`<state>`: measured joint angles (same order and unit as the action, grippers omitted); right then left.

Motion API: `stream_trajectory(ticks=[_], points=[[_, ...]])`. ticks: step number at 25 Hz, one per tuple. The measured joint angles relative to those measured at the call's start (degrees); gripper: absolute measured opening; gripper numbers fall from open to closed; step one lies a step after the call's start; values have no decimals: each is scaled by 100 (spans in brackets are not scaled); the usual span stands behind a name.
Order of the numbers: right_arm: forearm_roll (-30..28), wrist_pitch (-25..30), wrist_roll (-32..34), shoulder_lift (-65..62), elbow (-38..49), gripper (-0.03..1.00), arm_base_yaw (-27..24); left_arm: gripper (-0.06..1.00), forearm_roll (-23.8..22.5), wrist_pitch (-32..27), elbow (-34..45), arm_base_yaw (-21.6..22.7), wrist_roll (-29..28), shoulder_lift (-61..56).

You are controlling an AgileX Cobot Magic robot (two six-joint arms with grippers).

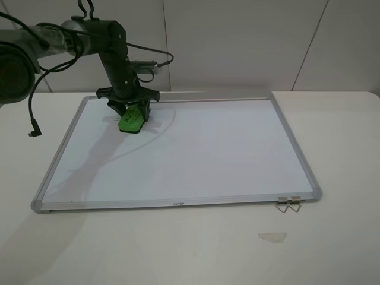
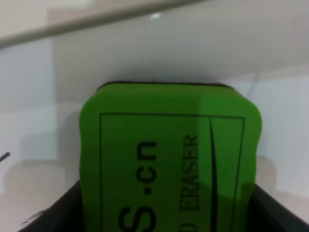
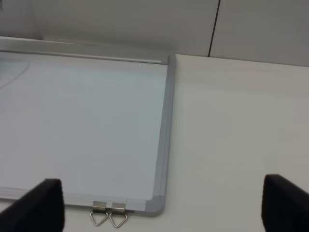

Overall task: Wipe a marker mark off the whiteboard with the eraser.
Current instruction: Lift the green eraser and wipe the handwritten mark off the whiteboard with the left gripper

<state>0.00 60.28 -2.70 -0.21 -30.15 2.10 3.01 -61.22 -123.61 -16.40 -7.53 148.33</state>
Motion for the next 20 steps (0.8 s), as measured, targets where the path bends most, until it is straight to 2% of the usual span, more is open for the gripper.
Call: stream_trajectory(ticks=[9,15,20], points=[[0,0,0,0,0,82,0,59,1,-556,-576,392,-84,179],[0,0,0,0,0,82,0,59,-301,-675,-608,628,-169,218],[0,0,0,0,0,82,0,59,-301,-675,-608,687,-263,218]])
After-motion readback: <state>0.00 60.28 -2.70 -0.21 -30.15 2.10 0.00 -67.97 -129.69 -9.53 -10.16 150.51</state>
